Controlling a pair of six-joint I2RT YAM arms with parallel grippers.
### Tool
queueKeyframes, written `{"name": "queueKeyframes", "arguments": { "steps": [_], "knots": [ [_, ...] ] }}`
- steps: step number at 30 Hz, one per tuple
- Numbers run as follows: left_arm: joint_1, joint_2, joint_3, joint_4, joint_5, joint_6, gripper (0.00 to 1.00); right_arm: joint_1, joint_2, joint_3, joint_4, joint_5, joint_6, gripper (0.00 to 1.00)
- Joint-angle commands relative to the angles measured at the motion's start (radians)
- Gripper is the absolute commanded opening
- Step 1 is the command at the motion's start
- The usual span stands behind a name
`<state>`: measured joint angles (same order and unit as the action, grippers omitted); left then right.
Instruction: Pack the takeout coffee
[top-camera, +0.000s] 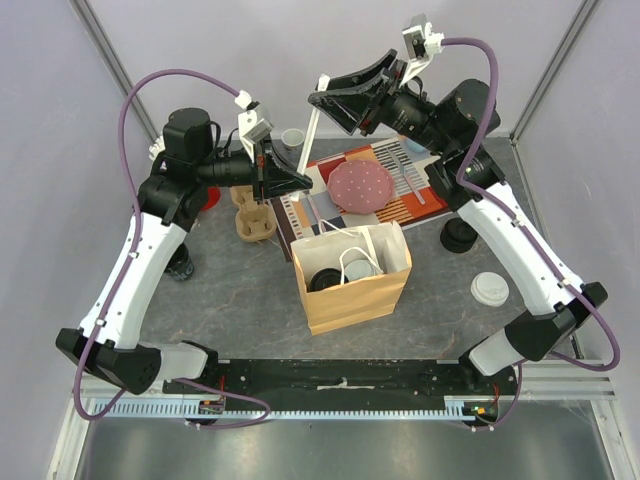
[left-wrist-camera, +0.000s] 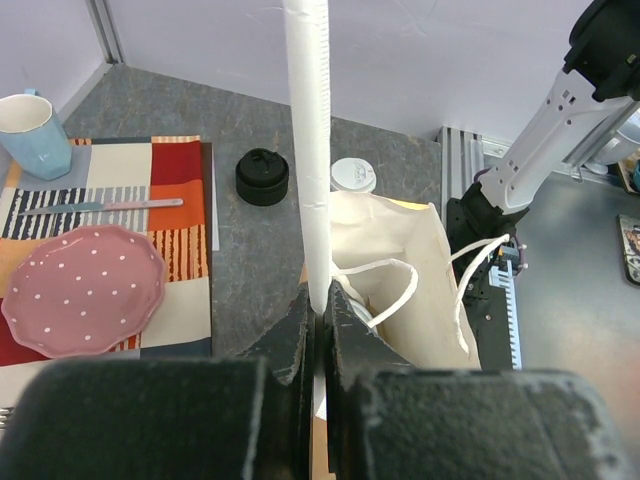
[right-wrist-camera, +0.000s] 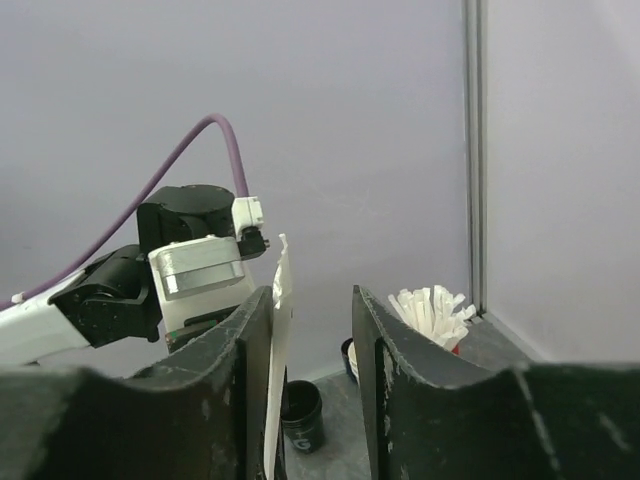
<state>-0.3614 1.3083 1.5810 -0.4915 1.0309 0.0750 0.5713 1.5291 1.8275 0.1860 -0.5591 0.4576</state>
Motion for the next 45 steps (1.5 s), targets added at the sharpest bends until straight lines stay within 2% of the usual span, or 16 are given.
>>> {"name": "queueKeyframes", "arguments": {
  "steps": [1,5,6,9,11,12,15,19,23,27,29,31,32,38,41,45],
  "knots": [
    [-0.01,-0.007,0.004,0.031,0.024,0.012,0.02,0.004,-0.007,0.041,0.056,-0.074,0.007,0.39],
    [-0.01,0.002,0.013,0.031,0.018,0.006,0.02,0.007,0.017,0.073,0.037,-0.12,0.023,0.17],
    [-0.01,0.005,0.016,0.031,0.018,0.008,0.02,0.01,0.02,0.079,0.008,-0.116,0.009,0.0],
    [-0.01,0.002,0.01,0.031,0.009,0.008,0.02,0.009,-0.01,0.047,-0.017,-0.087,-0.04,0.0],
    [-0.01,-0.001,0.002,0.03,-0.023,0.0,0.77,0.006,-0.047,0.033,-0.064,-0.07,-0.137,0.0],
    [-0.01,-0.009,-0.012,0.034,-0.037,-0.006,0.99,0.006,-0.058,0.033,-0.136,-0.067,-0.173,0.0],
    [-0.008,-0.018,-0.032,0.047,-0.121,-0.018,1.0,0.002,-0.083,0.038,-0.287,-0.109,-0.302,0.0],
    [-0.002,-0.027,-0.026,0.039,-0.27,-0.03,1.0,0.001,-0.089,-0.012,-0.364,-0.252,-0.297,0.0],
    [0.012,-0.038,-0.032,0.059,-0.362,-0.066,1.0,0.009,-0.099,-0.085,-0.306,-0.395,-0.2,0.0],
    [0.03,-0.04,-0.073,0.088,-0.548,-0.142,1.0,0.027,-0.099,-0.102,-0.249,-0.462,-0.183,0.0],
    [0.036,-0.037,-0.087,0.087,-0.607,-0.143,1.0,0.03,-0.096,-0.112,-0.138,-0.492,-0.139,0.0],
    [0.038,-0.037,-0.095,0.087,-0.661,-0.132,1.0,0.036,-0.101,-0.12,-0.073,-0.484,-0.103,0.0],
    [0.038,-0.038,-0.096,0.087,-0.663,-0.126,1.0,0.038,-0.107,-0.119,-0.066,-0.405,-0.124,0.0],
    [0.038,-0.04,-0.098,0.096,-0.632,-0.118,1.0,0.042,-0.109,0.009,-0.376,0.009,-0.499,0.0],
    [0.038,-0.043,-0.098,0.094,-0.635,-0.109,1.0,0.041,-0.125,0.004,-0.32,0.126,-0.521,0.0],
    [0.039,-0.043,-0.098,0.094,-0.646,-0.106,1.0,0.042,-0.197,-0.106,-0.009,-0.077,-0.357,0.0]
  ]
}}
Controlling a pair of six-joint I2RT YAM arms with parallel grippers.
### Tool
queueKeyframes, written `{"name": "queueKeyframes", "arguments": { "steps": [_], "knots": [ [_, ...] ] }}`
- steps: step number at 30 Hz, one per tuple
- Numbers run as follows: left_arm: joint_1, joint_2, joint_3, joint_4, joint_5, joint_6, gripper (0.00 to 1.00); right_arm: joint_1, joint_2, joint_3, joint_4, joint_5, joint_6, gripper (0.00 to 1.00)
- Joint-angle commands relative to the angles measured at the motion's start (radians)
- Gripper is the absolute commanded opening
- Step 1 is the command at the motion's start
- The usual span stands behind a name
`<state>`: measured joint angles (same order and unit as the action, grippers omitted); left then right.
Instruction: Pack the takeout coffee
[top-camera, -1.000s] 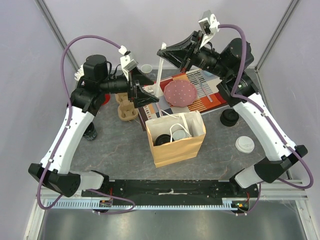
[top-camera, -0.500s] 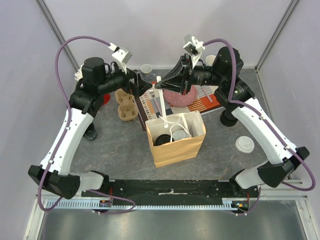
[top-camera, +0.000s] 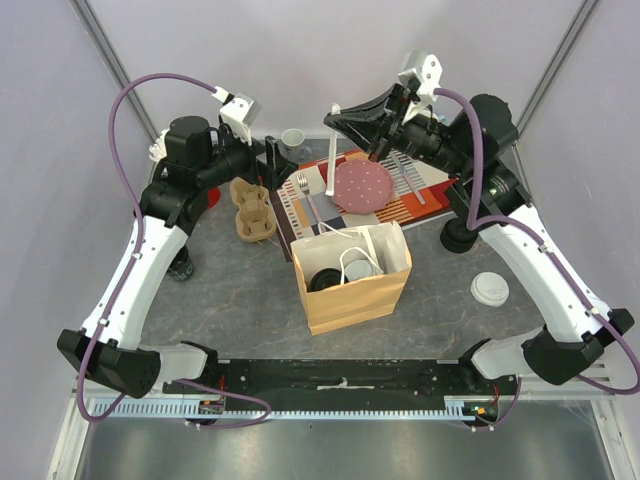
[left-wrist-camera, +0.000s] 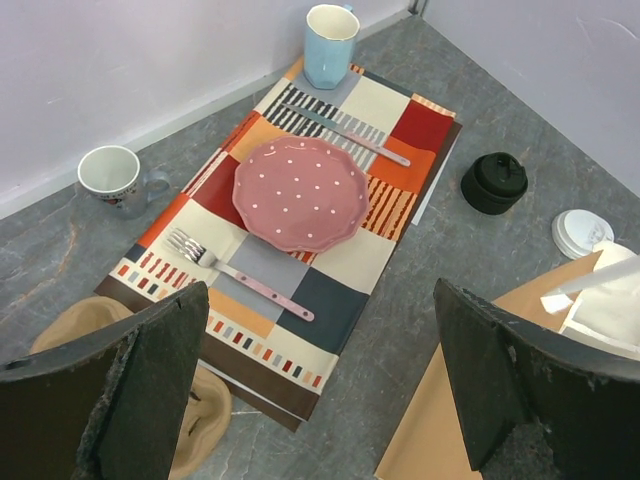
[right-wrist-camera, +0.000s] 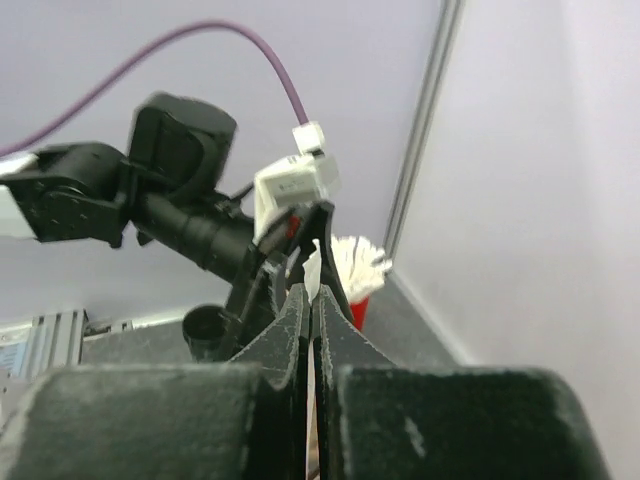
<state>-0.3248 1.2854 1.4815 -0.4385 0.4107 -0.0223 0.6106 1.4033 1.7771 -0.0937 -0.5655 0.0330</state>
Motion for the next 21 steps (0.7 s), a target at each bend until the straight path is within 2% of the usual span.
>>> {"name": "queueKeyframes", "arguments": {
  "steps": [1,3,4,5,6,8,12,20,21],
  "knots": [
    [0.001,-0.02,0.0,0.043,-0.029,-0.007,1.0,0.003,-0.07,-0.056,0.323,-0.123,0.115,0.0],
    [0.003,-0.021,0.0,0.041,-0.036,-0.005,1.0,0.005,-0.032,-0.033,0.446,-0.241,0.282,0.0],
    [0.003,-0.02,-0.001,0.043,-0.039,-0.002,1.0,0.006,-0.008,-0.022,0.48,-0.363,0.336,0.0],
    [0.003,-0.02,-0.004,0.043,-0.042,-0.001,1.0,0.011,0.018,-0.009,0.508,-0.419,0.423,0.0],
    [0.003,-0.02,-0.007,0.044,-0.059,0.002,1.0,0.009,0.063,-0.001,0.5,-0.45,0.441,0.0],
    [0.003,-0.02,-0.015,0.046,-0.088,0.004,1.0,0.011,0.092,-0.008,0.403,-0.491,0.426,0.0],
    [0.004,-0.038,-0.027,0.047,-0.145,0.021,1.0,0.011,0.112,-0.022,0.191,-0.519,0.282,0.0],
    [0.004,-0.058,-0.064,0.066,-0.142,0.05,1.0,0.012,0.143,-0.051,0.103,-0.605,0.314,0.0],
    [0.004,-0.06,-0.066,0.067,-0.141,0.05,1.0,0.011,0.145,-0.054,0.101,-0.616,0.323,0.03]
  ]
}}
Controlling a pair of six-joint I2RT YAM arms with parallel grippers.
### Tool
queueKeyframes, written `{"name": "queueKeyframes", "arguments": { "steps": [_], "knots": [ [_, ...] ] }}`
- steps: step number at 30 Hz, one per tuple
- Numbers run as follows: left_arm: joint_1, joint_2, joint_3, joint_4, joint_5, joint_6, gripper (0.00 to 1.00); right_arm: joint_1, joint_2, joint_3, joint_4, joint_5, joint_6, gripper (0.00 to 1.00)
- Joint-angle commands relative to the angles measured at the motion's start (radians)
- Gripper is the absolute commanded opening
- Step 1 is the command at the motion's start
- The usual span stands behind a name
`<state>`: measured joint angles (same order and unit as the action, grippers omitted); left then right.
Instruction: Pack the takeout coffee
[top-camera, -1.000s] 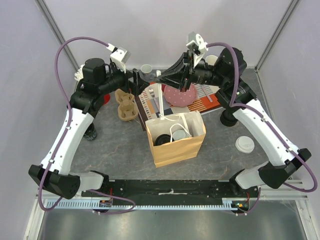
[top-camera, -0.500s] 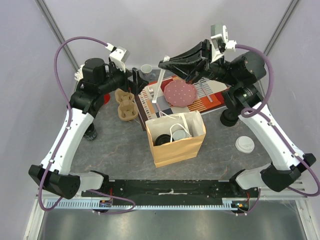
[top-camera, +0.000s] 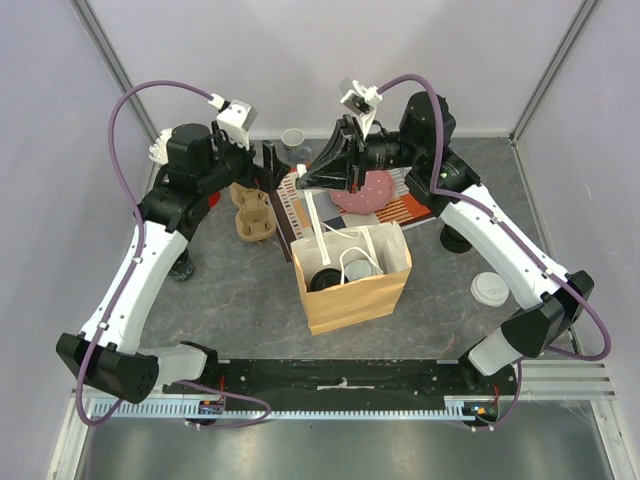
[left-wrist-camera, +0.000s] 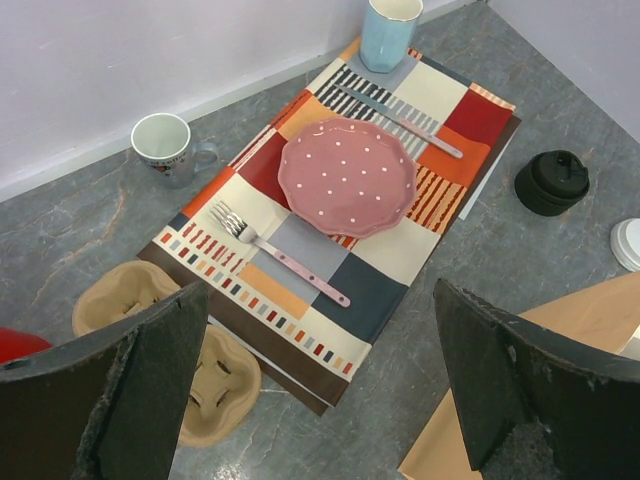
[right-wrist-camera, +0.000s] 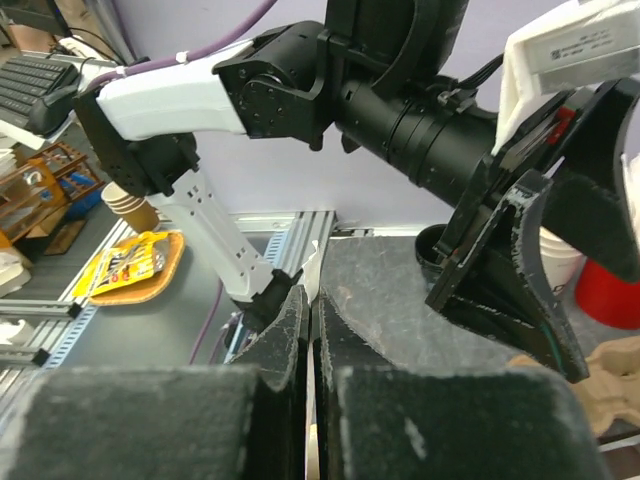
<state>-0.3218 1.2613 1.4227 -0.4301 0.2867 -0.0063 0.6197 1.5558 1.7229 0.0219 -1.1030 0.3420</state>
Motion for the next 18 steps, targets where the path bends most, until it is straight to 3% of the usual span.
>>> {"name": "queueKeyframes", "arguments": {
  "steps": [1,4,5,11,16,18],
  "knots": [
    [0.001,-0.037,-0.008,0.062,-0.017,0.037,1.0,0.002,-0.004,0.001,-0.02,-0.081,0.018,0.08],
    [0.001,-0.039,-0.008,0.067,-0.014,0.04,1.0,0.002,-0.003,0.007,-0.053,-0.075,0.015,0.33],
    [0.001,-0.039,-0.01,0.068,-0.012,0.042,1.0,-0.001,-0.01,0.015,-0.06,-0.071,-0.004,0.49],
    [0.001,-0.048,-0.013,0.067,-0.011,0.051,1.0,-0.015,-0.033,0.046,-0.151,-0.015,-0.096,0.98],
    [0.003,-0.059,-0.027,0.068,-0.024,0.037,1.0,-0.055,-0.057,0.078,-0.209,0.142,-0.118,0.98],
    [0.004,-0.071,-0.039,0.071,-0.049,0.017,1.0,-0.104,-0.066,0.118,-0.276,0.374,-0.145,0.98]
  ]
}}
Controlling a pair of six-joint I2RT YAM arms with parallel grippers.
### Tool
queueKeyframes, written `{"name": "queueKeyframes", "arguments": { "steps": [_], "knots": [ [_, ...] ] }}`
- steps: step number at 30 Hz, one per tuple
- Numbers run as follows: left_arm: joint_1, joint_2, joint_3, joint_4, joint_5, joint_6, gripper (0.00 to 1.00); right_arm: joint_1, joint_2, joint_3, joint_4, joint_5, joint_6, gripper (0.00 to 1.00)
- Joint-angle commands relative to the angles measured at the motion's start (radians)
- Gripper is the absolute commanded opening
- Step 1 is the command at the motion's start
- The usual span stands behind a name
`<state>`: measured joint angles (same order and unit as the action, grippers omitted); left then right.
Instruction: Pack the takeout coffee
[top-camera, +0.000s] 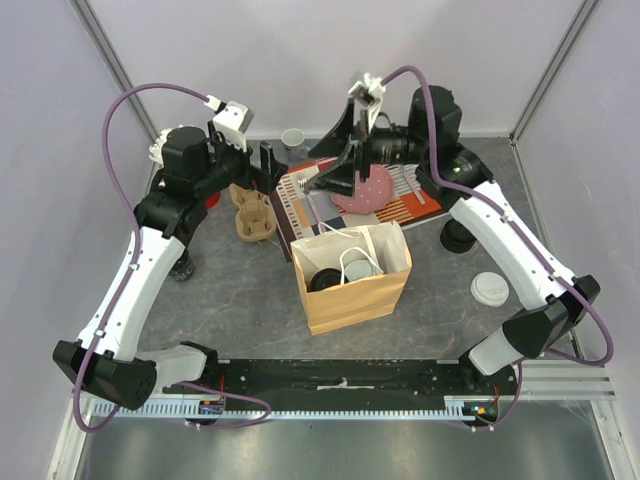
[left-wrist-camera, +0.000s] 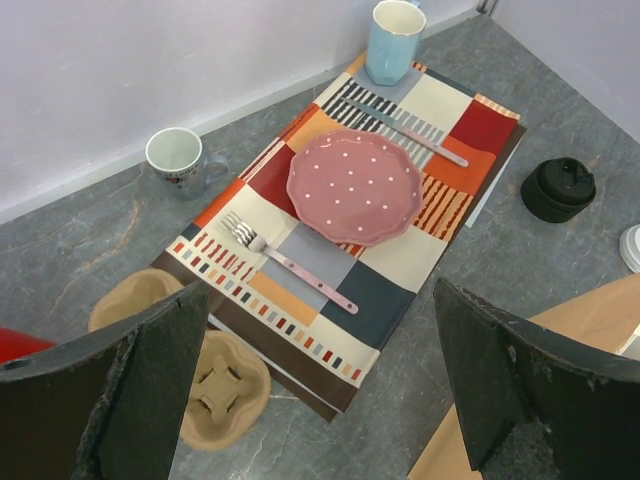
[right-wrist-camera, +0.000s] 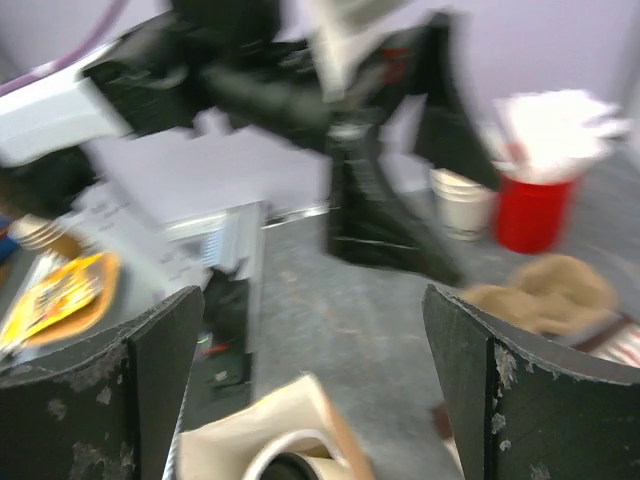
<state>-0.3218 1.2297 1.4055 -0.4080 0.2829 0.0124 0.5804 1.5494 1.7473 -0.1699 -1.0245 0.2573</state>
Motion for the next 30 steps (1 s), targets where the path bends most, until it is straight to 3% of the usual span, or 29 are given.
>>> {"name": "queueKeyframes", "arguments": {
  "steps": [1,5,13,20,24,30],
  "knots": [
    [0.006,-0.044,-0.045,0.052,-0.059,-0.003,1.0,-0.086,-0.061,0.109,-0.156,0.378,-0.094,0.98],
    [0.016,-0.09,-0.129,0.081,-0.187,-0.074,1.0,-0.22,-0.045,0.146,-0.311,0.853,-0.098,0.98],
    [0.107,-0.212,-0.425,0.276,-0.355,-0.152,1.0,-0.641,-0.12,-0.178,-0.332,1.017,0.019,0.98],
    [0.113,-0.337,-0.816,0.595,-0.447,-0.1,1.0,-0.671,-0.207,-0.622,-0.103,1.356,0.037,0.98],
    [0.147,-0.375,-0.991,0.742,-0.465,-0.166,1.0,-0.674,-0.235,-0.781,0.039,1.385,0.069,0.98],
    [0.207,-0.378,-1.105,0.834,-0.401,-0.195,1.0,-0.674,-0.223,-0.87,0.118,1.382,0.097,0.98]
  ]
}}
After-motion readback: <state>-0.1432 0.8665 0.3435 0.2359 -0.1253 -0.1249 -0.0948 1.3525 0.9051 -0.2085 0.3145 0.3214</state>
